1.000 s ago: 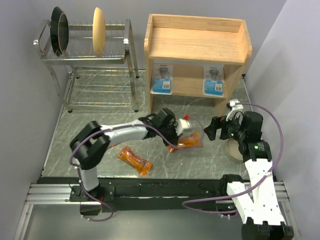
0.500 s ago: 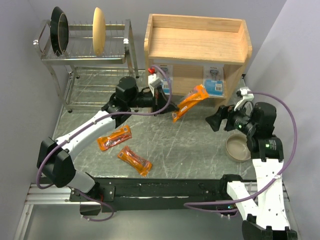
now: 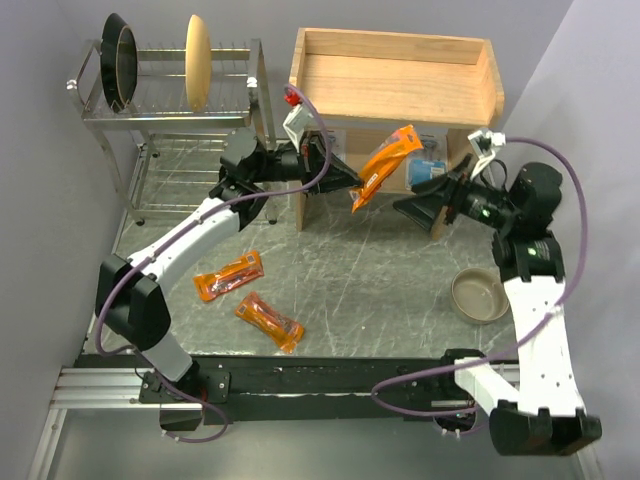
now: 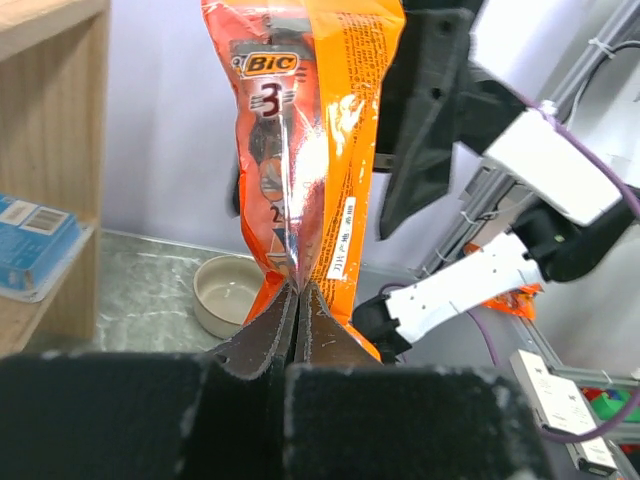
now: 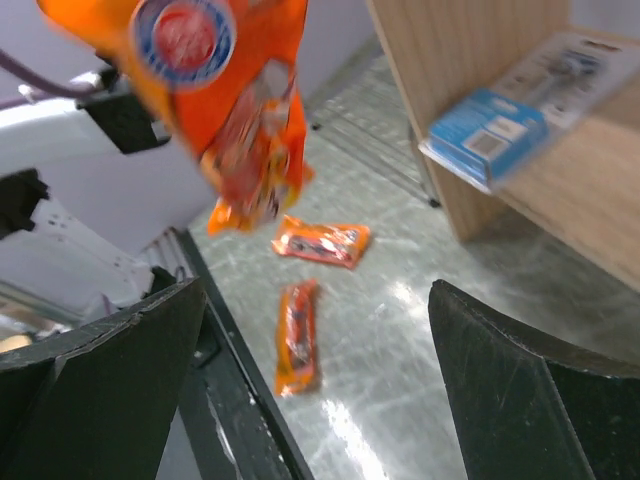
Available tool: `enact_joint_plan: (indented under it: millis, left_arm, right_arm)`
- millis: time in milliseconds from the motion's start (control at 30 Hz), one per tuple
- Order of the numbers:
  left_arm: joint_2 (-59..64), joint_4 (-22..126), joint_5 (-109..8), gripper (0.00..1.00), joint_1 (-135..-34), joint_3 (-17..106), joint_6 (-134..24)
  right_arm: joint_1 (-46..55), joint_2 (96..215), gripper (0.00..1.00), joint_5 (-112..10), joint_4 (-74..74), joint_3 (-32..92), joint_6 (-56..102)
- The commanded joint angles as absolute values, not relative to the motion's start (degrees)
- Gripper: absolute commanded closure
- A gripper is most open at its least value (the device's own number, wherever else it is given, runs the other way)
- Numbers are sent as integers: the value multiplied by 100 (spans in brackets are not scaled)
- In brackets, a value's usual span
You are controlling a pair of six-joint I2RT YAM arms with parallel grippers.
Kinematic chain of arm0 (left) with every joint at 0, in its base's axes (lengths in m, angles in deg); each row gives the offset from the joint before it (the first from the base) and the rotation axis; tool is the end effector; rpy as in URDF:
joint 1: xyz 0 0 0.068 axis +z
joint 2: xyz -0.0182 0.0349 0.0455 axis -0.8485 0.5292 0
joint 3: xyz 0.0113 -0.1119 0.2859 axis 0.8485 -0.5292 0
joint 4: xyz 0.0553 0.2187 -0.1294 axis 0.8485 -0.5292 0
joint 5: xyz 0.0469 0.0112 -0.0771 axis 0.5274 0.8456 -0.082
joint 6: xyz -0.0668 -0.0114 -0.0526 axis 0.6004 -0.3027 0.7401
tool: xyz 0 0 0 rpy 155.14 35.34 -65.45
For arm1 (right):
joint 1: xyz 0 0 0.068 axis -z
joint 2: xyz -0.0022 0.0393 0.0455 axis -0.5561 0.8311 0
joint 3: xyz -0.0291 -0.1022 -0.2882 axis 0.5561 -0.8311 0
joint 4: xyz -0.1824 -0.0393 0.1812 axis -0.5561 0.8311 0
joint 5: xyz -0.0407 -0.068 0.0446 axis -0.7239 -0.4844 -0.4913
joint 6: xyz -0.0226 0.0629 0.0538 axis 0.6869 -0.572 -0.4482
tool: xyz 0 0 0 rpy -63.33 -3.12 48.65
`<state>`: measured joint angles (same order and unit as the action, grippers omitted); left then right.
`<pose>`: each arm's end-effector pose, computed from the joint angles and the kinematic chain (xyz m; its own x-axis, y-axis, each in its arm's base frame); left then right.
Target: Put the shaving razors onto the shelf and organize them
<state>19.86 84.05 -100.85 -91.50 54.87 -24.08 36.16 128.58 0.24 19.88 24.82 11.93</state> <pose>0.2871 -0.2671 0.4765 -0.3746 -0.1700 -0.9115 0.9239 -0.1510 -0.3516 0.1774 0.0577 0.4736 -0.3269 0.1709 -0.9295 -0.7723 0.5186 0.3669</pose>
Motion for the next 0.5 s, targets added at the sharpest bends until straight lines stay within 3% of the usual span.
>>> enact_joint_plan:
  millis: [0, 300, 467]
  left_arm:
    - [2045, 8629, -10392, 99, -9241, 5848, -2301]
    - [2484, 7803, -10471, 99, -9443, 6779, -2539]
    - [2572, 7820, -10401, 99, -9628, 6850, -2477]
  right_arm:
    - [3371, 13133, 0, 363, 77, 2269, 225]
    - [2597, 13213, 0, 373, -1603, 1539, -197]
    - [2438, 13195, 6, -162, -1789, 1564, -294]
